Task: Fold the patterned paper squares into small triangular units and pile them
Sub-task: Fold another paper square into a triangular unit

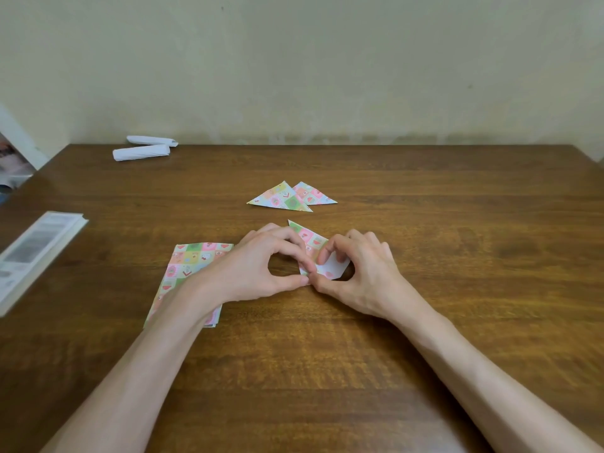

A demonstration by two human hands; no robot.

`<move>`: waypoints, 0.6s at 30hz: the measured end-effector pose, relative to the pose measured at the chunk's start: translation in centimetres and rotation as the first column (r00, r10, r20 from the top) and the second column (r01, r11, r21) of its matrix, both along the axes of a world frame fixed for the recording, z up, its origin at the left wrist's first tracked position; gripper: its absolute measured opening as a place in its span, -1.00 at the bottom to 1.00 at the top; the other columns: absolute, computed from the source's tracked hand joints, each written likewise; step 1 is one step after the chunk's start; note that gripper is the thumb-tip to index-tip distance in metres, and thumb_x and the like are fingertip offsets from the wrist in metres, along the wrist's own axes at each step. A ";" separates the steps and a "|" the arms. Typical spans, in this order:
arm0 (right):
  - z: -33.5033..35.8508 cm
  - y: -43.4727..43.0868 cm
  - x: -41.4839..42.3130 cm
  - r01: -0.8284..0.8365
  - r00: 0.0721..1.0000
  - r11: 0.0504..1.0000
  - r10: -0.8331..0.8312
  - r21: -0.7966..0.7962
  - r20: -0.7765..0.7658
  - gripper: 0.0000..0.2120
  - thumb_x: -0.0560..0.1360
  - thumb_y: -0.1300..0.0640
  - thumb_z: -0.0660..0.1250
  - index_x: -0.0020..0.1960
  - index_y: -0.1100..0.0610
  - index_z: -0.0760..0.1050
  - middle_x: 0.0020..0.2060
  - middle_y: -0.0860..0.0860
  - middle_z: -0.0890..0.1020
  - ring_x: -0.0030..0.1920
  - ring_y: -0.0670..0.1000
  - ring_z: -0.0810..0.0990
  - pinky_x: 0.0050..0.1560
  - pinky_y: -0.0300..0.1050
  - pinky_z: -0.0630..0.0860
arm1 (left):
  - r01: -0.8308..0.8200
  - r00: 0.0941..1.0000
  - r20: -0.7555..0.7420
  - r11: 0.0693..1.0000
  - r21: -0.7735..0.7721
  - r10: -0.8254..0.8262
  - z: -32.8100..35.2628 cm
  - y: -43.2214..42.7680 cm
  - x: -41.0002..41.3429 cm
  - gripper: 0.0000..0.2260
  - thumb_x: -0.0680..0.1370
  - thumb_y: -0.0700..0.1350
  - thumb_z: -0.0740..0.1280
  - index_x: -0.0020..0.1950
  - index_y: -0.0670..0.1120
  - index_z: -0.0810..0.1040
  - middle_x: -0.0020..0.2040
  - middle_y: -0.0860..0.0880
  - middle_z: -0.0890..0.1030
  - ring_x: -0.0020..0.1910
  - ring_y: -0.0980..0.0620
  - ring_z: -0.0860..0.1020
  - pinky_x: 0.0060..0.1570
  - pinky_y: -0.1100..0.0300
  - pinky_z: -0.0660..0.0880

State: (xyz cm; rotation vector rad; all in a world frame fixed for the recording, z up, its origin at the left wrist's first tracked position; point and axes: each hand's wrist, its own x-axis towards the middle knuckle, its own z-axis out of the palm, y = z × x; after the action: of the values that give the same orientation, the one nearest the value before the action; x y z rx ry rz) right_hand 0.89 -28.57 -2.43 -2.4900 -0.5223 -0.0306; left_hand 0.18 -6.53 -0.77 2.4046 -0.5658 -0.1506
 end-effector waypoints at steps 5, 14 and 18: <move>-0.1 0.0 -0.1 0.002 1.000 1.000 -0.002 0.009 0.002 -0.68 0.38 -0.31 0.47 0.00 -0.18 0.51 -0.10 -0.20 0.44 0.06 -0.08 0.39 0.12 -0.07 0.26 | -0.005 1.000 0.002 1.000 -0.004 0.005 0.0 0.0 0.0 -0.85 0.51 0.07 0.53 0.03 0.30 0.69 0.14 0.24 0.55 0.34 0.18 0.41 0.43 -0.04 0.30; 0.3 -0.4 0.2 -0.016 0.997 0.999 0.018 0.029 -0.079 -0.69 0.41 -0.17 0.51 0.07 -0.18 0.49 -0.06 -0.16 0.47 0.08 -0.07 0.39 0.14 -0.07 0.26 | -0.011 1.000 0.008 1.000 -0.010 0.011 -0.4 0.0 0.0 -0.84 0.49 0.08 0.53 0.03 0.29 0.70 0.14 0.21 0.56 0.33 0.13 0.42 0.40 -0.06 0.33; 0.4 -0.3 0.1 -0.026 0.996 0.999 0.027 0.021 -0.082 -0.69 0.43 -0.15 0.50 0.09 -0.17 0.48 -0.04 -0.16 0.46 0.08 -0.06 0.38 0.14 -0.07 0.23 | -0.047 0.998 0.039 0.999 -0.022 0.048 -0.6 -0.4 0.1 -0.90 0.48 0.14 0.51 -0.02 0.27 0.70 0.10 0.24 0.57 0.31 0.17 0.43 0.39 -0.06 0.35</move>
State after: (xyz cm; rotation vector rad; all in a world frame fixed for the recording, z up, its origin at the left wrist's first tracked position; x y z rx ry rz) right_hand 1.04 -28.91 -2.05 -2.4531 -0.5176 0.0767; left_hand 0.24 -6.90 -1.38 2.4029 -0.5255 -0.0768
